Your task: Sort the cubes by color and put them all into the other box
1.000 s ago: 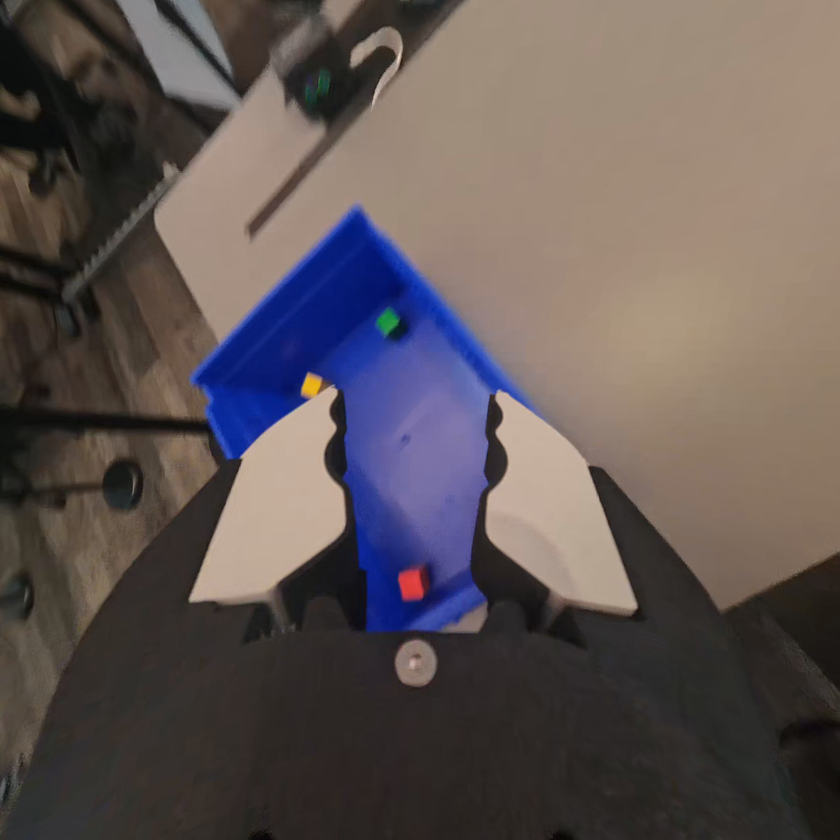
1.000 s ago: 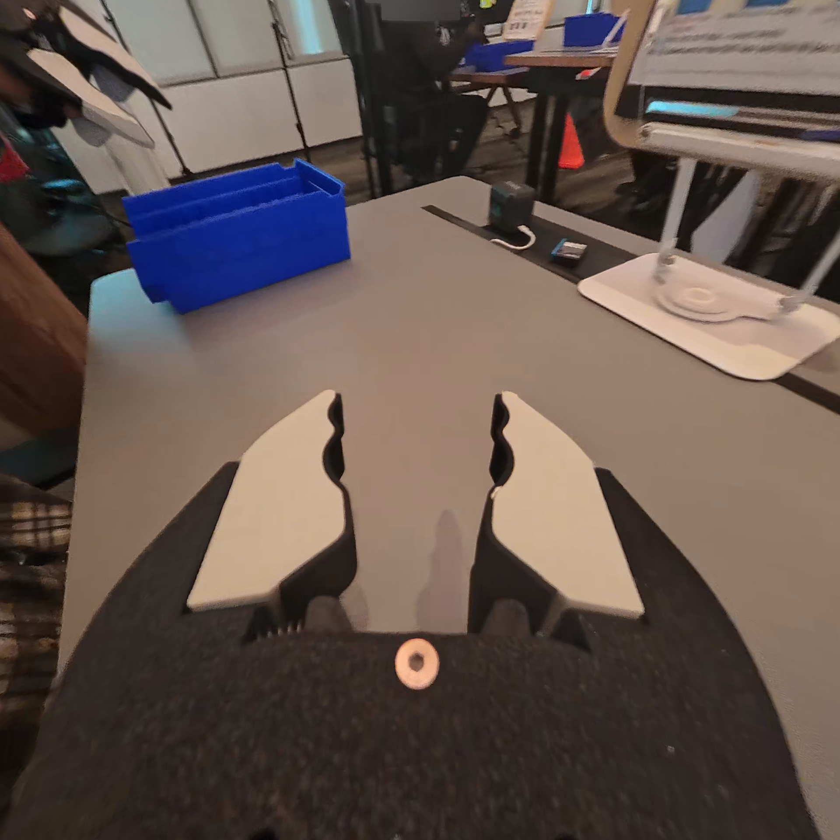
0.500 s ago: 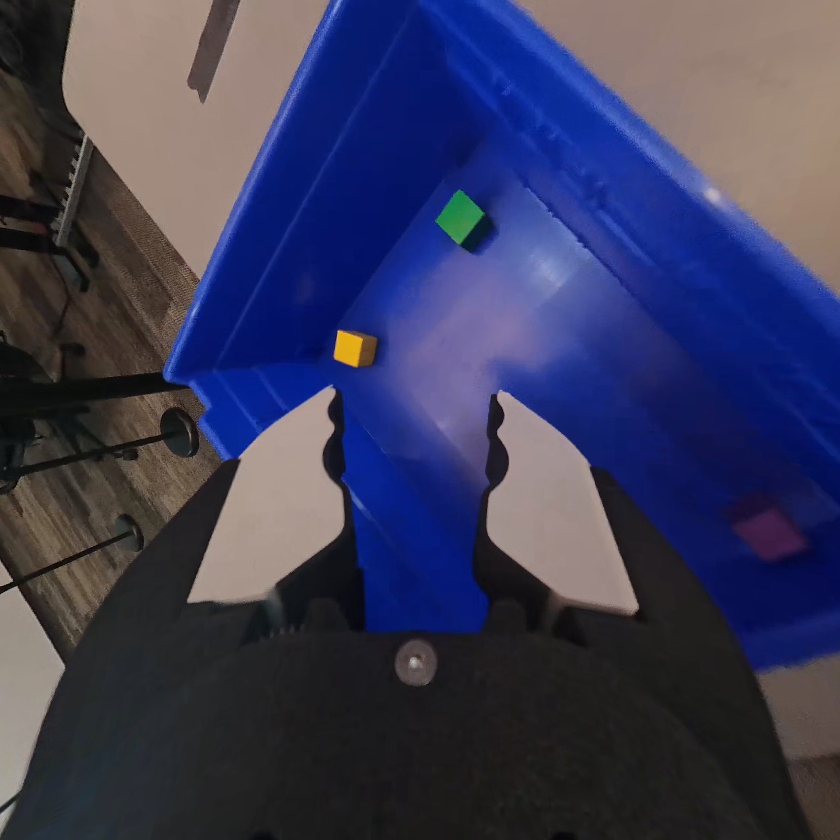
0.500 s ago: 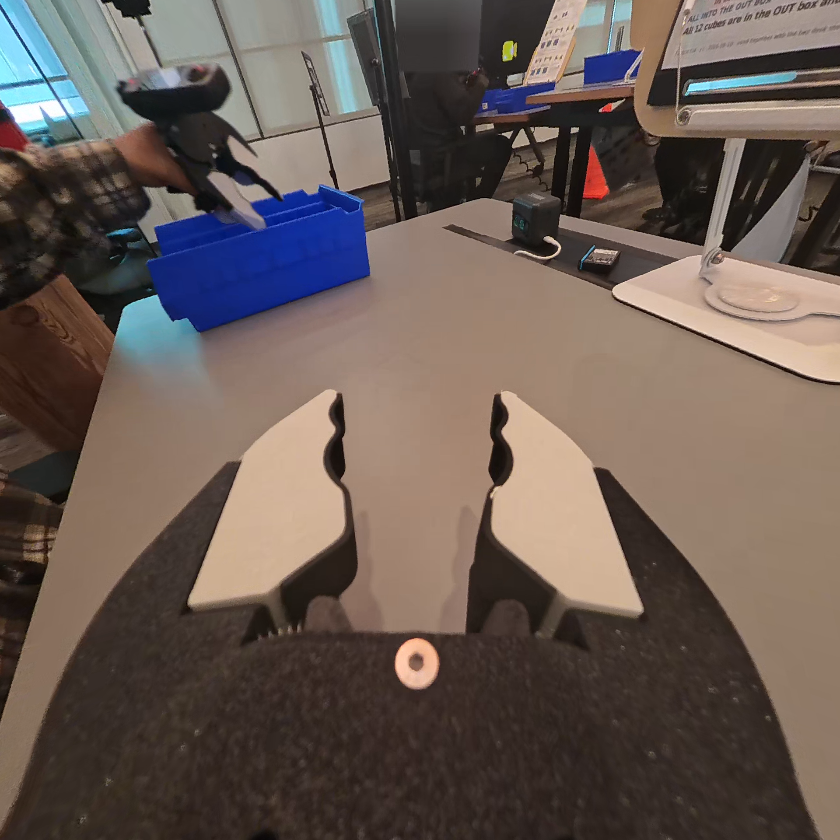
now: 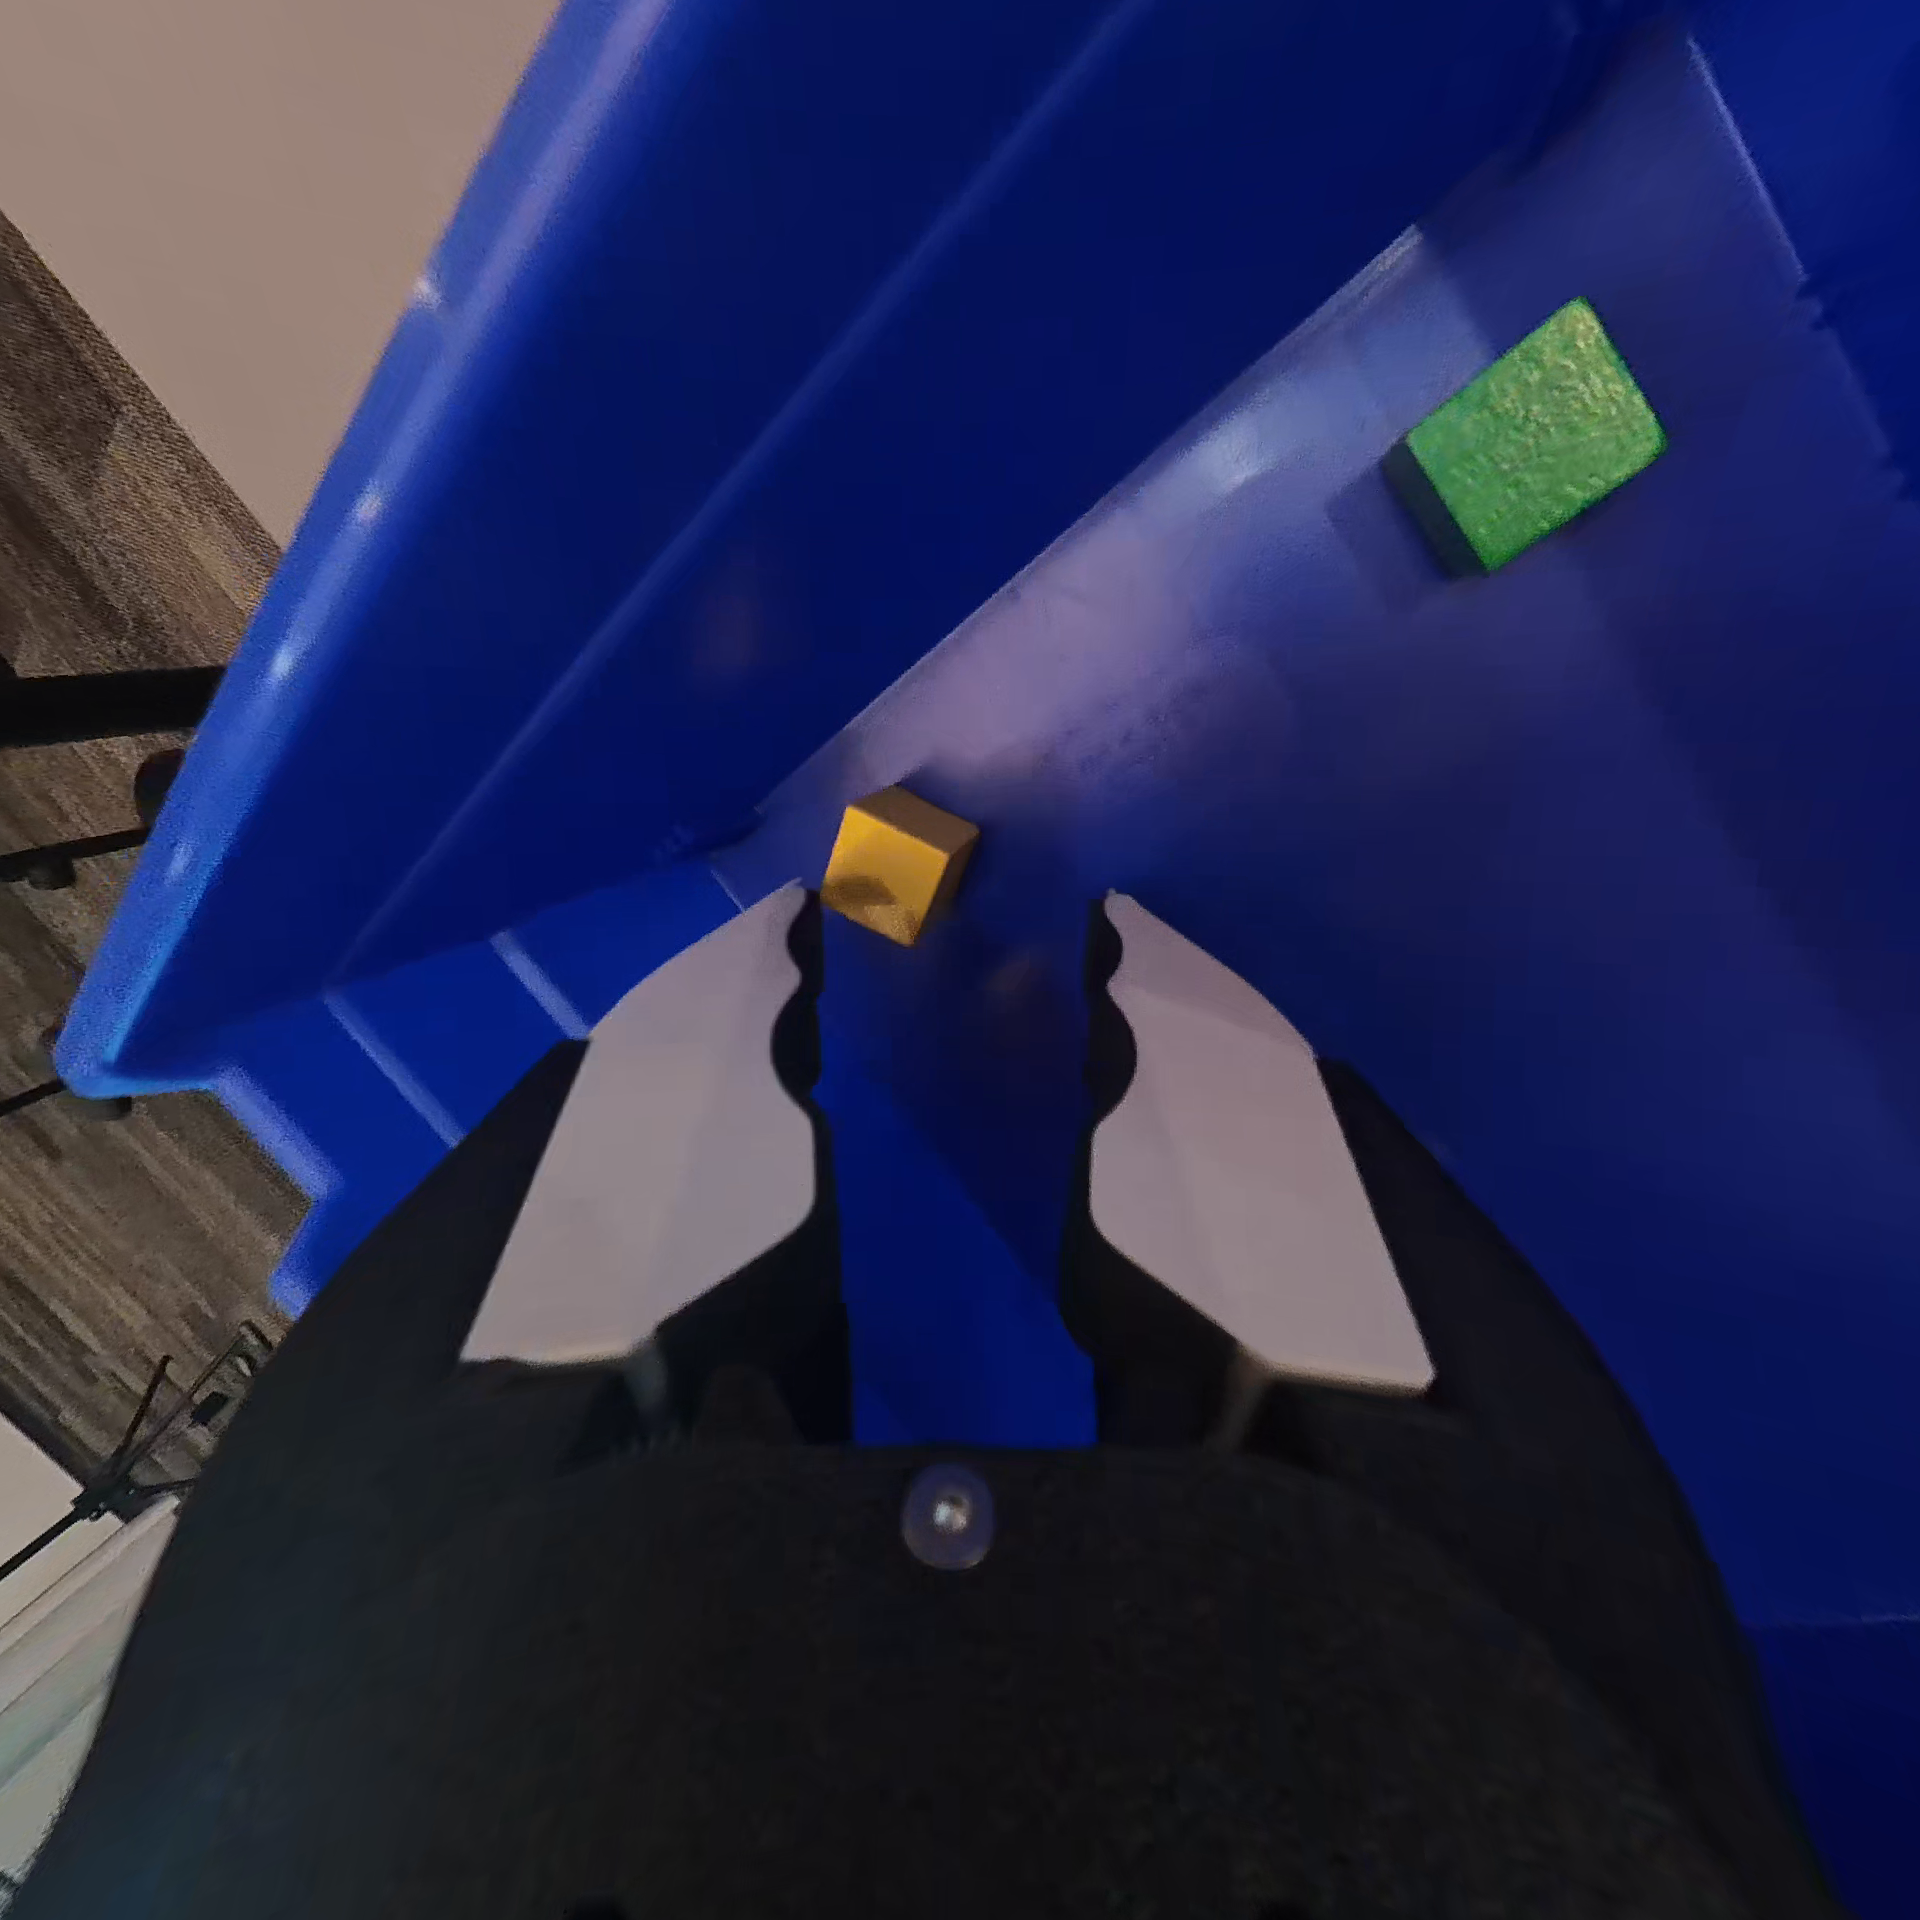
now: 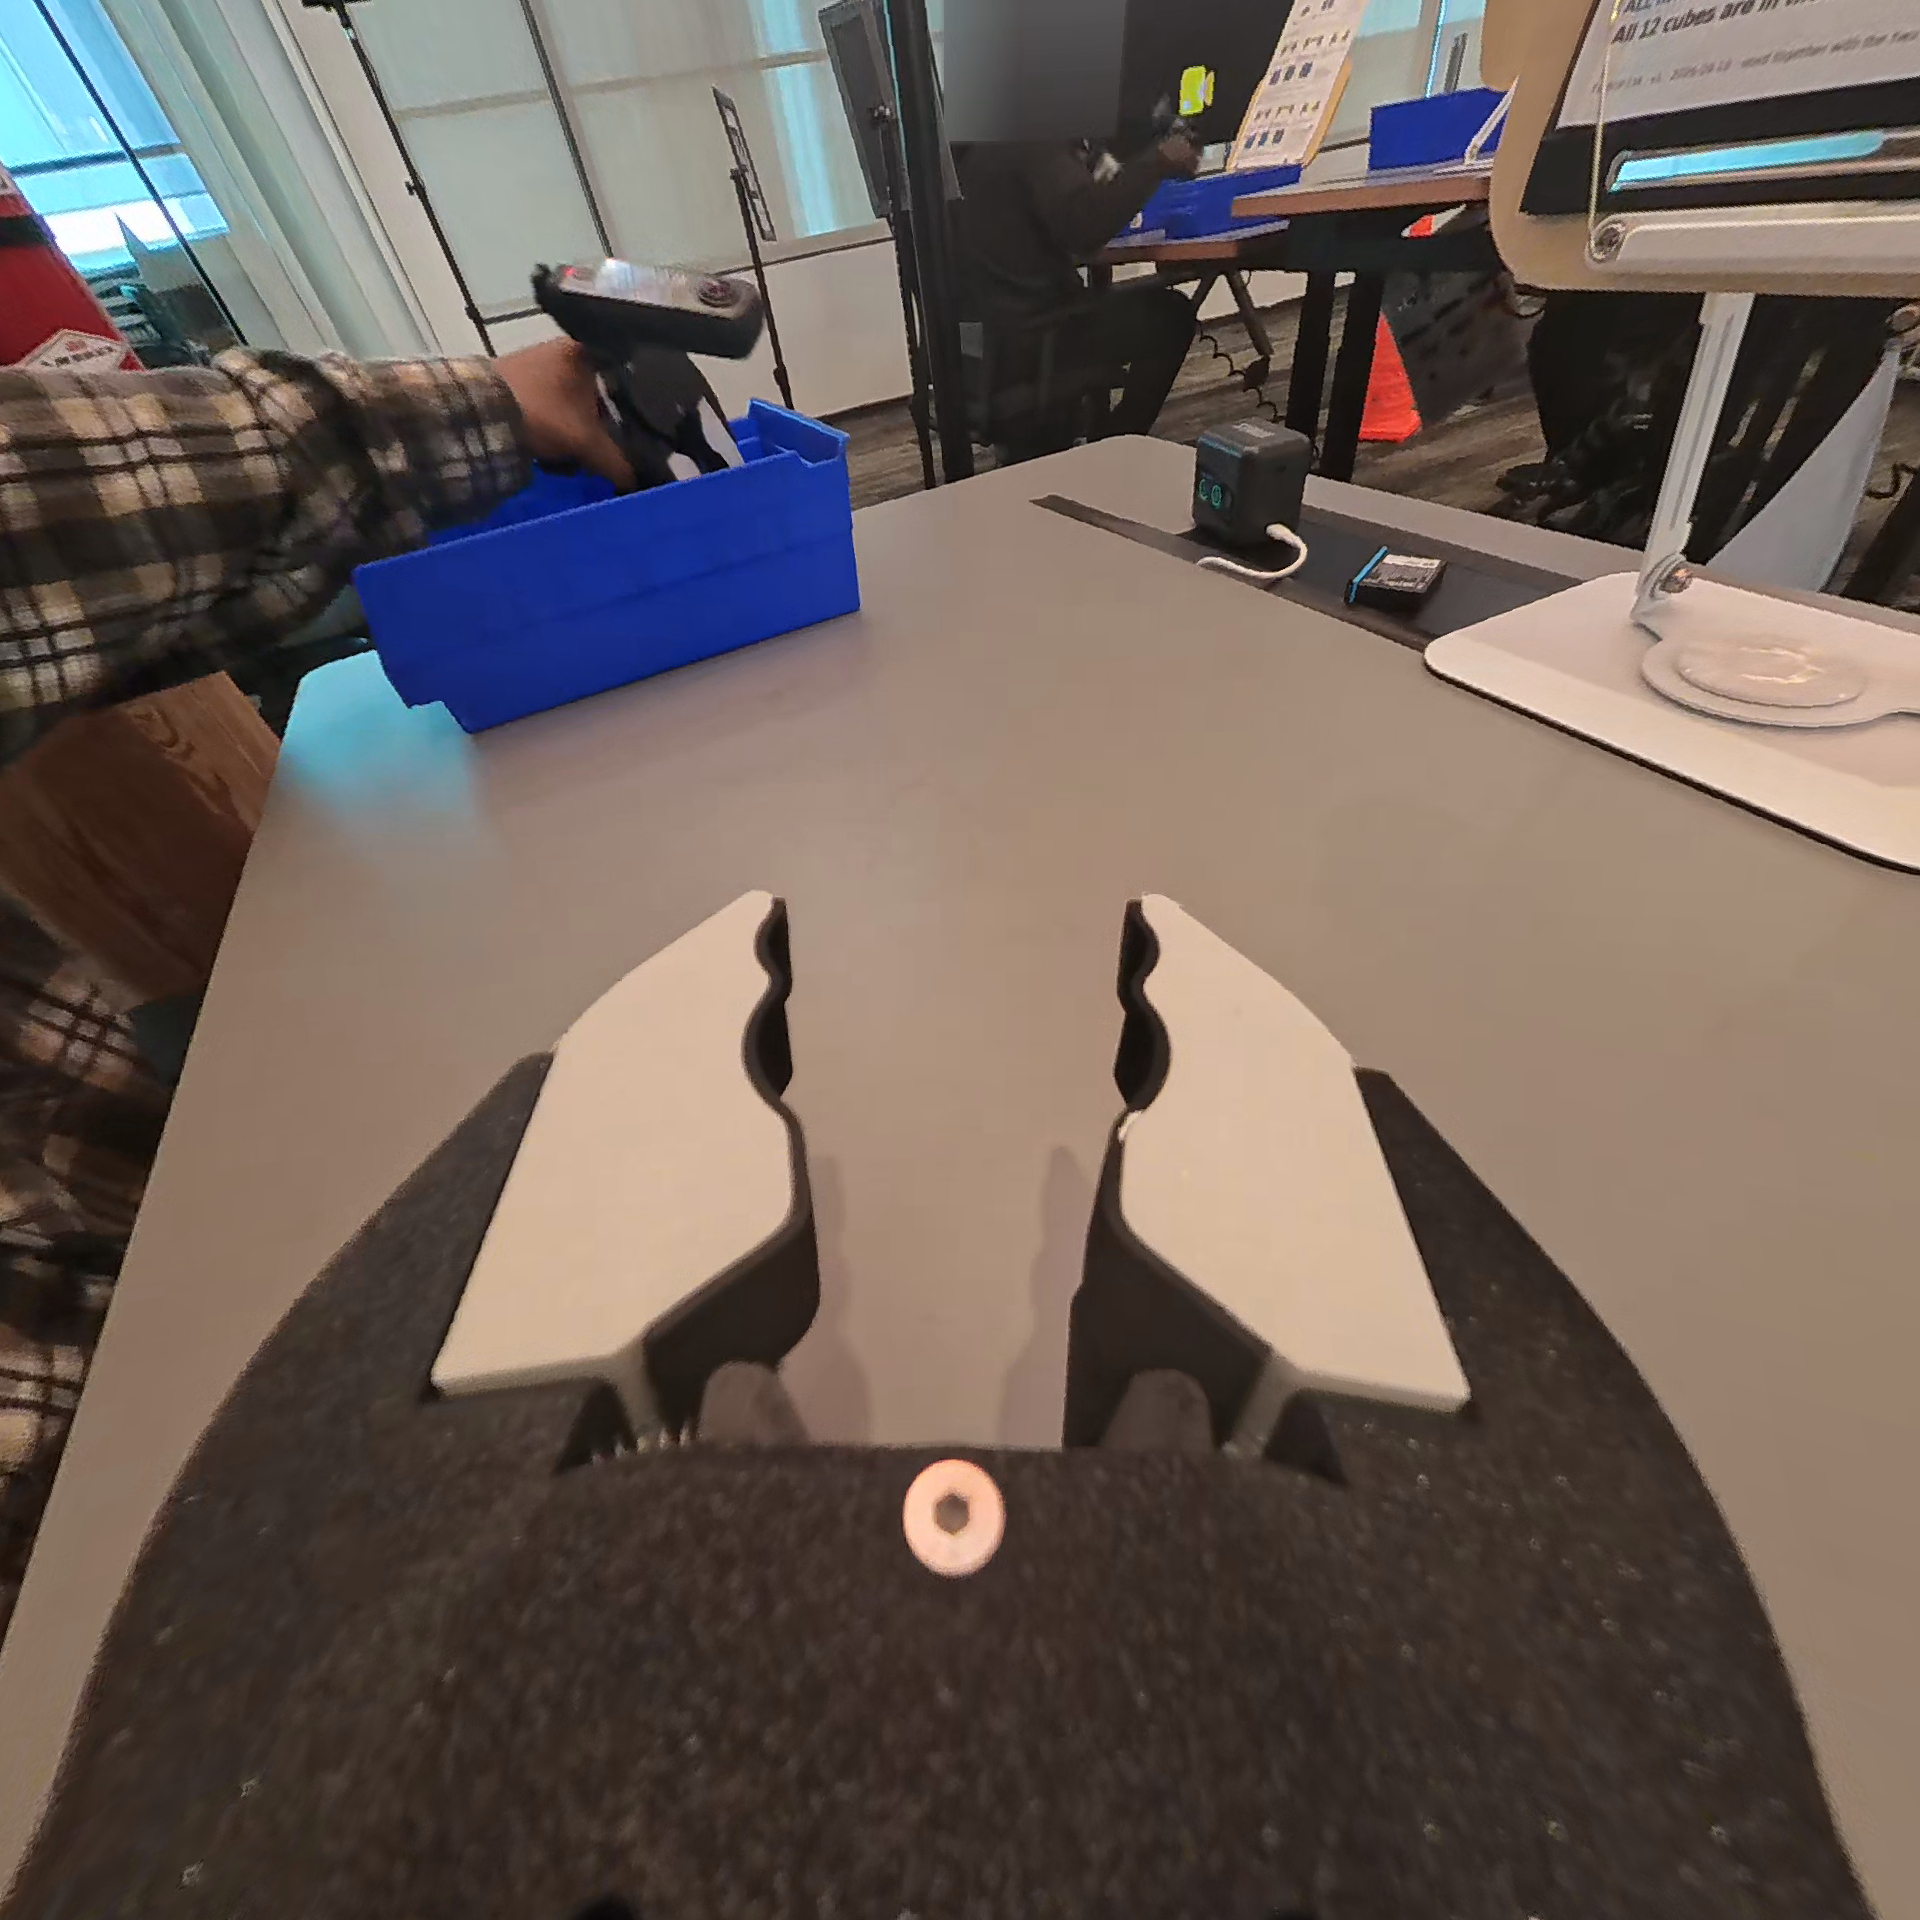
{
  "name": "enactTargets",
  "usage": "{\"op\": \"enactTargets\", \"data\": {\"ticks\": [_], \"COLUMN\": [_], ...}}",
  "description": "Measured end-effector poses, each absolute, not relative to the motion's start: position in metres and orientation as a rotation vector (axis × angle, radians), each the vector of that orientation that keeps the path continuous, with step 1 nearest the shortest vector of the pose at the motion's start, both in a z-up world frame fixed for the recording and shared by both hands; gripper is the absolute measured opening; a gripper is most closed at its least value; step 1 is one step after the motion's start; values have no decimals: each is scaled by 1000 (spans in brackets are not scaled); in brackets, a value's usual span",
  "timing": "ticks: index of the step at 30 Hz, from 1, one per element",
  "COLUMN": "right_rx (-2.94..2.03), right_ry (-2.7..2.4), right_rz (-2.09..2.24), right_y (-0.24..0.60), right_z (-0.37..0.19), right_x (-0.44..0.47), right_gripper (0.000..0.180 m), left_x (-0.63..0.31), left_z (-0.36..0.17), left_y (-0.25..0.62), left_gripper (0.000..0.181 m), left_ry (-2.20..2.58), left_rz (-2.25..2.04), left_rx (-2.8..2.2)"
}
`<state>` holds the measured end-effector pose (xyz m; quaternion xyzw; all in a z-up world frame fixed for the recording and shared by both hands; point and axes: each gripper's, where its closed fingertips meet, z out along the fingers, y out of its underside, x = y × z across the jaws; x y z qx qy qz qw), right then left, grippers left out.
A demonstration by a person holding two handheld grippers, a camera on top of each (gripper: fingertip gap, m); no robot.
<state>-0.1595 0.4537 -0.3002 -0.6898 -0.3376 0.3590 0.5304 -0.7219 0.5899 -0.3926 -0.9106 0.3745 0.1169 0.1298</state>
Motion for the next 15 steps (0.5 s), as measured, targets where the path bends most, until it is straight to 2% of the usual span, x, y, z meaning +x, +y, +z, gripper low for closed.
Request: {"op": "enactTargets", "data": {"ticks": [1, 15], "right_rx": [-1644, -1622], "right_ry": [-804, -812], "right_rz": [863, 868], "right_y": [453, 450], "right_z": [-300, -296], "right_x": [-160, -160], "right_gripper": [60, 60], "left_x": [-723, -726], "left_z": [-394, -400], "left_y": [591, 597], "left_gripper": [47, 45], "left_ry": [1083, 1014], "left_rz": [343, 357], "left_rx": [-2658, -2738]}}
